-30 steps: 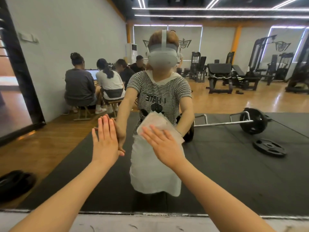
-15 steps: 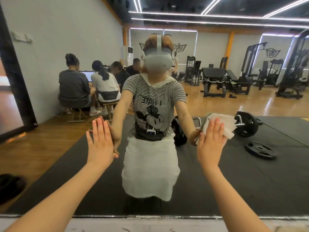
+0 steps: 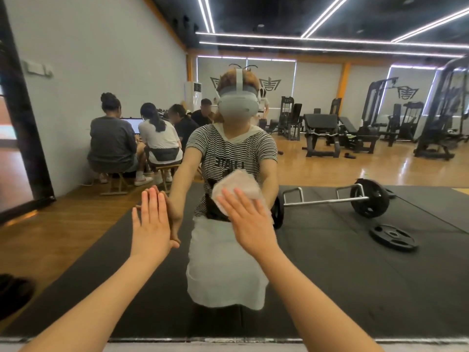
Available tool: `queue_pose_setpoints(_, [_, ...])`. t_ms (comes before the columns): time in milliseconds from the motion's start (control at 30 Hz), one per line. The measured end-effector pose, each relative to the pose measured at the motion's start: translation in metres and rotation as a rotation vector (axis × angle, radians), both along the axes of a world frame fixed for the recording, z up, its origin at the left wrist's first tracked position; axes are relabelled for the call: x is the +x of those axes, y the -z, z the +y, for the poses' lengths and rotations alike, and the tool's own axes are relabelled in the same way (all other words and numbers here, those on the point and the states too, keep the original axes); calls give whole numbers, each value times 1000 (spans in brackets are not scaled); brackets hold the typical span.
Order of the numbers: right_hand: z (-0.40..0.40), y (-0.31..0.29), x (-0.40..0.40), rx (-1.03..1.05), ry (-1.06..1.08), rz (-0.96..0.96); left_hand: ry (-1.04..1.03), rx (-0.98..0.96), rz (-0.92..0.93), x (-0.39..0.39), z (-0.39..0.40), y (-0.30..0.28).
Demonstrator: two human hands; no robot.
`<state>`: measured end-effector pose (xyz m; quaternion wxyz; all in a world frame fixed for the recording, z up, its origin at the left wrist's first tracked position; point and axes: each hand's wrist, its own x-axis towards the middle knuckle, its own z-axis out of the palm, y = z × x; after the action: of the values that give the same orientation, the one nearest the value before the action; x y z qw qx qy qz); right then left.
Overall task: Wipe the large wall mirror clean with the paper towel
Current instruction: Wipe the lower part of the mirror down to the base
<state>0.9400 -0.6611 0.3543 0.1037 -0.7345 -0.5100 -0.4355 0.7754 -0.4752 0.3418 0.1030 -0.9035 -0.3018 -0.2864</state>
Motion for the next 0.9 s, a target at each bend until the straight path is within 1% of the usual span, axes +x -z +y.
queue_pose_setpoints(67, [-31, 4, 22, 52, 75, 11, -2, -5, 8, 0, 0, -1])
queue_pose_setpoints(133, [-61, 8, 40, 108, 162, 62, -14, -21, 24, 0, -1, -1])
queue_pose_setpoints(233, [-98, 6, 54, 186, 303, 208, -43, -26, 23, 1, -4, -3])
queue_pose_setpoints(300, [-106, 5, 52, 241, 350, 298, -41, -46, 3, 1, -14, -6])
queue_pose_setpoints(367, [-102, 8, 45, 280, 343, 351, -18, -61, -31, 5, -31, -7])
queue_pose_setpoints(433, [-96, 11, 38, 326, 327, 392, 64, 59, -46, 14, -55, -6])
queue_pose_setpoints(533, [-95, 9, 29, 372, 288, 445, 241, 204, -93, 35, -86, -6])
queue_pose_setpoints(633, [-108, -1, 29, 287, 216, 492, 376, 334, -139, 54, -107, -17])
queue_pose_setpoints(767, [-139, -20, 25, 63, 215, 539, 534, 400, -169, 78, -122, -27])
queue_pose_setpoints(900, [-148, -39, 18, -79, 278, 541, 647, 518, -133, 97, -130, -35])
